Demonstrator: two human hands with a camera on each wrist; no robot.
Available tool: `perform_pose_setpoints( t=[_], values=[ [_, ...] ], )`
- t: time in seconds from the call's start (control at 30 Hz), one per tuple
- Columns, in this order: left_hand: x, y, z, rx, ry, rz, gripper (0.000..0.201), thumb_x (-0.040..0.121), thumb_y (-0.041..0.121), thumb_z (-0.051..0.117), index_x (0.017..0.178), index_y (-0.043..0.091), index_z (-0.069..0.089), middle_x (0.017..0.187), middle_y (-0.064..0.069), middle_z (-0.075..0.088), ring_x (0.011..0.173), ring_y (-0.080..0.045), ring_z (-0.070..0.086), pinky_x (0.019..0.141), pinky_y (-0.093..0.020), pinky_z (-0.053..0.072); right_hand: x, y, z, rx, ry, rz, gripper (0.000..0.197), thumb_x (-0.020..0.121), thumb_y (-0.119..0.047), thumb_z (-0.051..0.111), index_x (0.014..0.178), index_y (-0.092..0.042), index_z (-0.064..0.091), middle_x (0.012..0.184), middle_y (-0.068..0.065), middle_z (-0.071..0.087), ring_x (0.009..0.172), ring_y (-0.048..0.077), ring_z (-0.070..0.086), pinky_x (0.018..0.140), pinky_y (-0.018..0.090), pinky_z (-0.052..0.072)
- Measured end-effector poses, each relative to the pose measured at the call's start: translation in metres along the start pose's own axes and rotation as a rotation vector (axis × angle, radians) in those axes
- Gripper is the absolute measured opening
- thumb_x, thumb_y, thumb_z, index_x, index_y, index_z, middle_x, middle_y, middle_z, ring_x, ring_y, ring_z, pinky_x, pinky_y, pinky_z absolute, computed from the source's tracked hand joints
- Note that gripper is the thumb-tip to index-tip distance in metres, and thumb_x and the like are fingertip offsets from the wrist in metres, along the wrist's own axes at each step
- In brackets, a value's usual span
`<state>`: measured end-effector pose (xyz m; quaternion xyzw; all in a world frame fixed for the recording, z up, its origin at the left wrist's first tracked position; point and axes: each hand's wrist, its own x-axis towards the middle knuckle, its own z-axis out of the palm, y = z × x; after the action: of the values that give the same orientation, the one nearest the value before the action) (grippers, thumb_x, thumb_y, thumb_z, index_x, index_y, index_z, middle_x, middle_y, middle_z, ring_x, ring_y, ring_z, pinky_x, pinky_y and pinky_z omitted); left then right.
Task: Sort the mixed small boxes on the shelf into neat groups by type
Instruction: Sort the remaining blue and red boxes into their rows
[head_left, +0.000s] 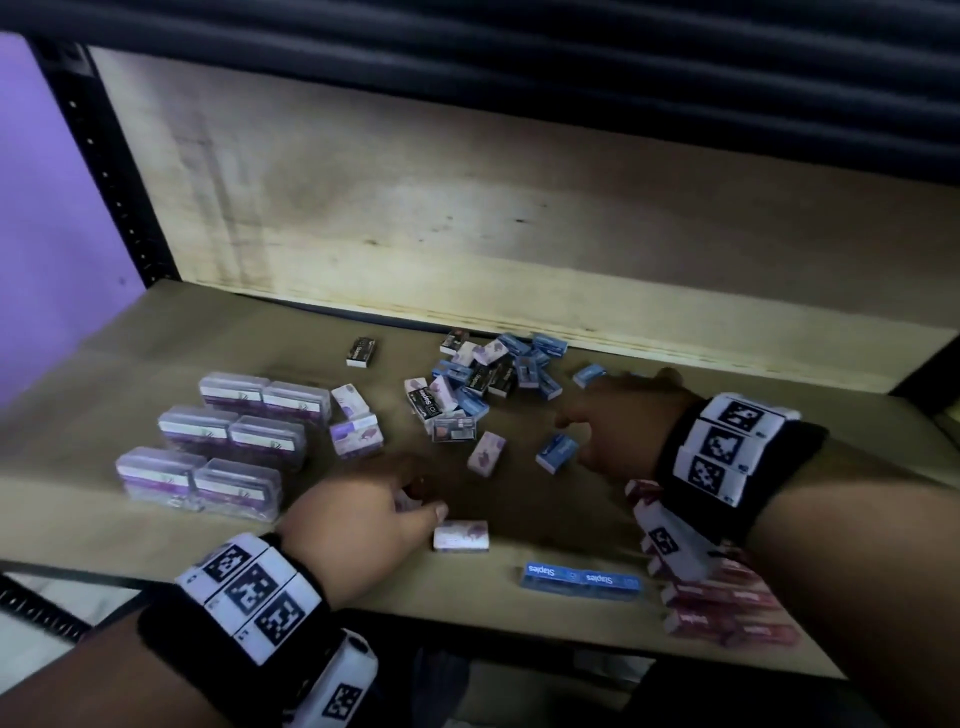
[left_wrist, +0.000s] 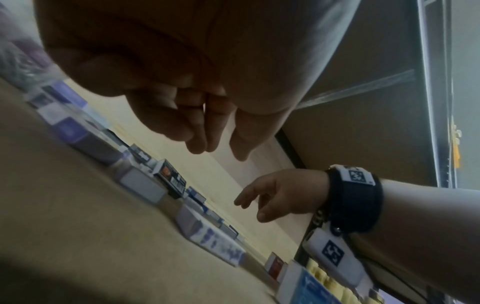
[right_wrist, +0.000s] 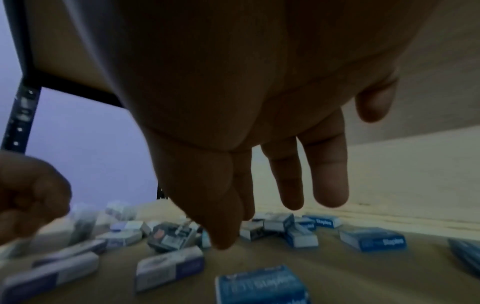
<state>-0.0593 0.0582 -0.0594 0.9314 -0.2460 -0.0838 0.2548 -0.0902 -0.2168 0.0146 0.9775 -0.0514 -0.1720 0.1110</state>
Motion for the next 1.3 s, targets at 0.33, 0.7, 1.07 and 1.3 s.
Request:
perform_pose_setpoints(
  t=[0.33,0.7,1.07,1.3],
  values=[
    [-0.001,-0.016,-0.003,-0.090,0.077,-0.071,0.032,0.080,0.053,0.069,0.110,0.044,0.064,0.093,0.023,0.063,0.091,0.002,0.061,0.073,-0.015,0.043,0.049,-0.017,0.021,-0.177,-0.115,-0.143,0.035,0.093,-0.023,0.058,0.128,-0.022,0.062,0.127,0.003,0.062,0.112,0.024,0.061,0.089,0.029,0.045],
    [-0.001,-0.019,-0.002,-0.109,0.090,-0.057,0.037,0.078,0.056,0.067,0.113,0.047,0.061,0.098,0.023,0.063,0.085,0.004,0.057,0.067,-0.009,0.040,0.037,-0.019,0.012,-0.220,-0.078,-0.150,0.025,0.086,-0.044,0.066,0.107,-0.031,0.063,0.110,-0.006,0.062,0.100,0.019,0.060,0.084,0.034,0.045],
    [0.003,-0.011,0.002,-0.067,0.046,0.000,0.032,0.082,0.051,0.068,0.113,0.042,0.063,0.097,0.022,0.060,0.092,0.001,0.058,0.079,-0.019,0.046,-0.037,-0.018,0.013,0.190,0.252,-0.076,0.031,0.077,-0.062,0.058,0.081,-0.034,0.046,0.077,-0.012,0.053,0.067,0.007,0.049,0.057,0.029,0.038],
    [0.015,0.008,0.001,0.059,-0.079,0.120,0.032,0.082,0.054,0.064,0.112,0.045,0.063,0.098,0.018,0.060,0.091,0.001,0.056,0.079,-0.020,0.043,-0.072,-0.010,0.026,0.330,0.161,0.000,0.028,0.076,-0.062,0.059,0.089,-0.041,0.047,0.081,-0.013,0.055,0.076,0.009,0.054,0.065,0.031,0.041]
  ],
)
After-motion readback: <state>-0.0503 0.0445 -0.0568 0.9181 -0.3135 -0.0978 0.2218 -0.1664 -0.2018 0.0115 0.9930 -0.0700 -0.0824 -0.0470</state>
